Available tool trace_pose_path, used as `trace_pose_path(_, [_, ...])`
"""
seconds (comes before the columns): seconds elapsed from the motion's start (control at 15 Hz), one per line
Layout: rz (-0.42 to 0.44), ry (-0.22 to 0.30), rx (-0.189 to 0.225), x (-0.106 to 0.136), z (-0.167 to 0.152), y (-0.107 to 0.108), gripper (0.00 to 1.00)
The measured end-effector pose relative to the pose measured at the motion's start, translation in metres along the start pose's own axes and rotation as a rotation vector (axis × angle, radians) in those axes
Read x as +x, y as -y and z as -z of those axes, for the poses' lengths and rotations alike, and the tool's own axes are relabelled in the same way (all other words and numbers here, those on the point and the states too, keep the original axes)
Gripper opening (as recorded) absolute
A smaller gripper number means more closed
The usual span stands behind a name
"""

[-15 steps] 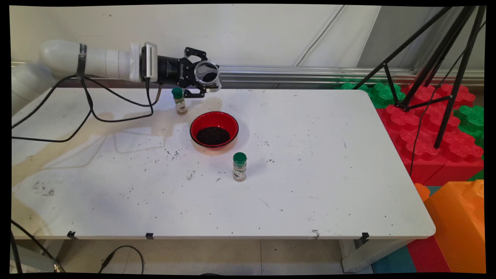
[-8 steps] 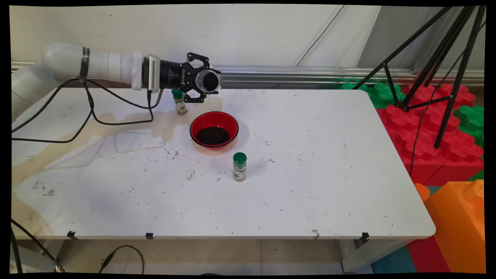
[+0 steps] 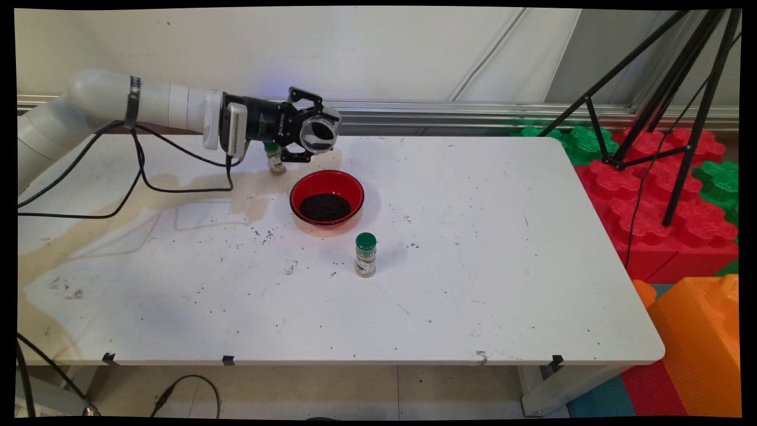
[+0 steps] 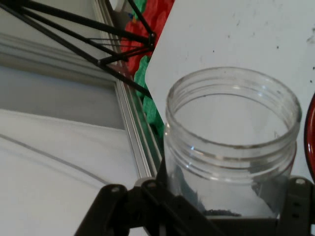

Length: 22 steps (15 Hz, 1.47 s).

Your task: Pour the black seasoning powder in the red bowl

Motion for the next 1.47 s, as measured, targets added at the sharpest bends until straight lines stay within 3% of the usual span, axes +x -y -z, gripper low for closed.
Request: trace_pose_path(1.47, [-0.521, 0.01, -0.028, 0.0047, -0.0049, -0.0042, 0.0])
